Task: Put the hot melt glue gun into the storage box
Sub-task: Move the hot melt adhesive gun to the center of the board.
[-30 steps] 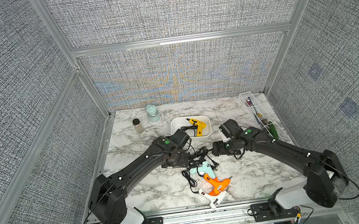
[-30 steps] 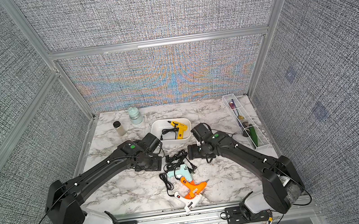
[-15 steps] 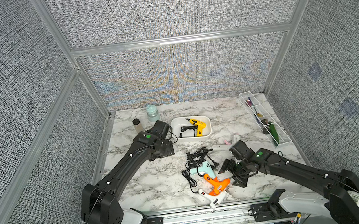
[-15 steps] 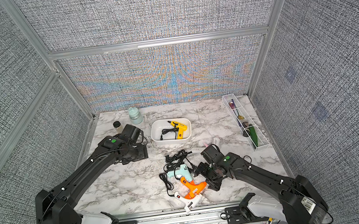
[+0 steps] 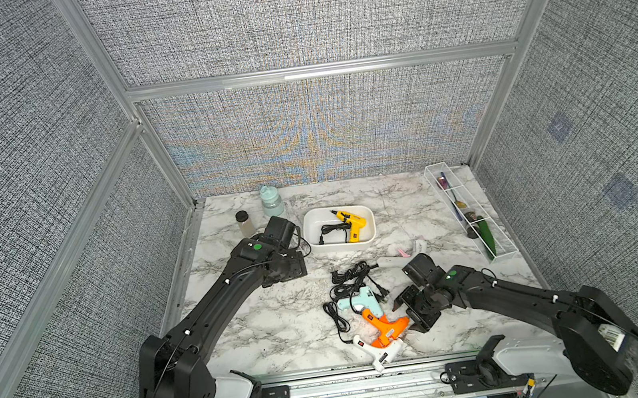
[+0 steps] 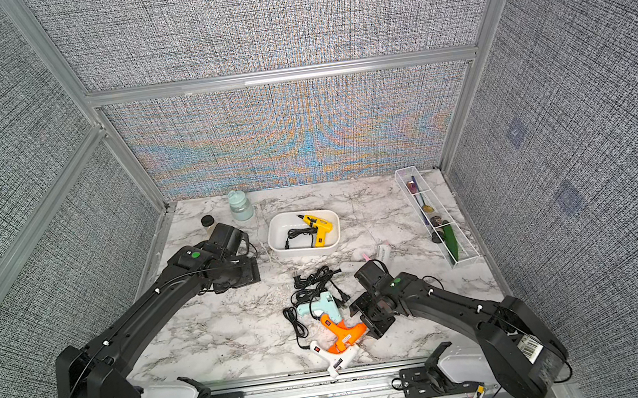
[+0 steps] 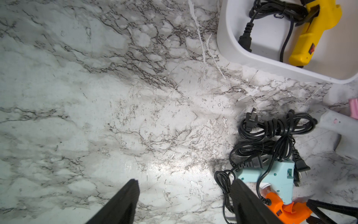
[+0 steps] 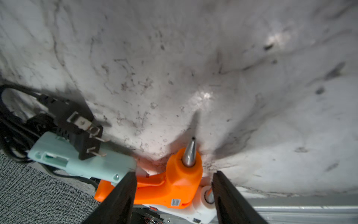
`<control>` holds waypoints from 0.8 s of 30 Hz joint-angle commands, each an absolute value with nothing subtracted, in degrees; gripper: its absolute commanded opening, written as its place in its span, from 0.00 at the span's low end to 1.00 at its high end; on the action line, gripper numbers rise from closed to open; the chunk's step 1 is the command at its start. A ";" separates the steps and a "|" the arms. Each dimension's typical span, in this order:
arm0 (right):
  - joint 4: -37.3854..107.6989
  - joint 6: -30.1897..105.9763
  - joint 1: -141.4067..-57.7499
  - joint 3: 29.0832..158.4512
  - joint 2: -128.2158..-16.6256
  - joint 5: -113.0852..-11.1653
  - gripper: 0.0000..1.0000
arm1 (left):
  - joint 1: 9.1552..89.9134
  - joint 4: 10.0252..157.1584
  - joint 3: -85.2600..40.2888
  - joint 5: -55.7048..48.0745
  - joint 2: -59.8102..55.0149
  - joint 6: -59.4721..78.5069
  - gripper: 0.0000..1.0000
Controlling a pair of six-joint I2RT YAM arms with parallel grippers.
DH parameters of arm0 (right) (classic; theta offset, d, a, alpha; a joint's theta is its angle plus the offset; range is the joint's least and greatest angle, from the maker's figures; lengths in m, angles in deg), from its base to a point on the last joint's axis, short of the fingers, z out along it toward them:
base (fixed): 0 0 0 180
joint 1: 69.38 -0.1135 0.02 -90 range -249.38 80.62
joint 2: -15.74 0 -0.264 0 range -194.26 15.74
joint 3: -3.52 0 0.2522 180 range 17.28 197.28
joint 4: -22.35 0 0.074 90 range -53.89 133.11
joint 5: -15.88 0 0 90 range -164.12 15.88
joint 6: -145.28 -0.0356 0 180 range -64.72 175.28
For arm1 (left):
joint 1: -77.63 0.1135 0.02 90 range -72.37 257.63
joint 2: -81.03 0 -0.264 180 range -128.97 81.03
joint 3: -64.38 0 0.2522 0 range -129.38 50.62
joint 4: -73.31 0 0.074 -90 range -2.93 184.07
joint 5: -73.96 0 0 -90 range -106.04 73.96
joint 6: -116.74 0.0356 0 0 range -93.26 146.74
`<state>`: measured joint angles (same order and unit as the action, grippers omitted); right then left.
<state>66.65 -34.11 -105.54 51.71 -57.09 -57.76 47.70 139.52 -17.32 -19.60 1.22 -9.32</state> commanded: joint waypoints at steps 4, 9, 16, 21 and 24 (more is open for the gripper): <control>64.35 -32.64 -105.15 51.29 -59.84 -58.28 0.56 | 48.08 139.54 -16.80 -20.99 1.58 -8.60 0.80; 62.75 -30.68 -105.06 51.95 -62.86 -56.96 0.49 | 48.32 139.04 -17.20 -20.85 0.70 -8.16 0.80; 66.07 -24.84 -100.65 55.08 -63.89 -58.71 0.15 | 48.57 138.93 -18.24 -20.77 -0.70 -7.82 0.80; 73.67 -12.74 -92.05 62.69 -62.70 -65.52 0.05 | 48.72 139.02 -18.29 -20.63 -1.05 -7.72 0.80; 76.30 -2.61 -89.93 71.56 -67.47 -67.66 0.04 | 48.72 138.97 -18.63 -20.58 -2.00 -7.42 0.80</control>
